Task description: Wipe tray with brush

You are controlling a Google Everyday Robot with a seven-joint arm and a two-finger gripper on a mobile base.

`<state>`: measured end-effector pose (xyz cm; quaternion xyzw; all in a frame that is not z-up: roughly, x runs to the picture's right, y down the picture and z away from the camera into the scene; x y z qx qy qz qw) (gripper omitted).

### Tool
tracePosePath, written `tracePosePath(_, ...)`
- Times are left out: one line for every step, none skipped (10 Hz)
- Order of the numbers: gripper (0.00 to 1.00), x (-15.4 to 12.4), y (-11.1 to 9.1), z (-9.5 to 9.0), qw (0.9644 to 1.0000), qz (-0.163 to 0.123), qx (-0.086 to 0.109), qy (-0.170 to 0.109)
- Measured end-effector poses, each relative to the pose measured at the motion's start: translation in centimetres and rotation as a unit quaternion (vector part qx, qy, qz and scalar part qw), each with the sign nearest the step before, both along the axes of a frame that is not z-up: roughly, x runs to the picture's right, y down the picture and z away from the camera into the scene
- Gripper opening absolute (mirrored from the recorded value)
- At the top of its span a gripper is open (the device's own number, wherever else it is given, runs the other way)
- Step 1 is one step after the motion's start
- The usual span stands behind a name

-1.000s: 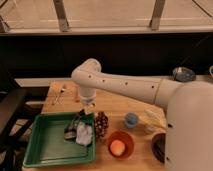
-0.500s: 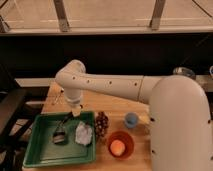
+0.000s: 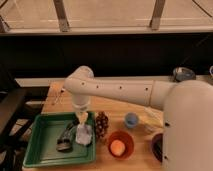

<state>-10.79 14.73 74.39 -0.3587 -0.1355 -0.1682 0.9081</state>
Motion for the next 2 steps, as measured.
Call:
tracePosePath(0.00, 1.15, -0.33, 0.10, 0.9999, 0.000, 0.001, 0.011)
tracePosePath(0.00, 1.72, -1.15, 0.22, 0.9999, 0.003, 0.006, 0.016)
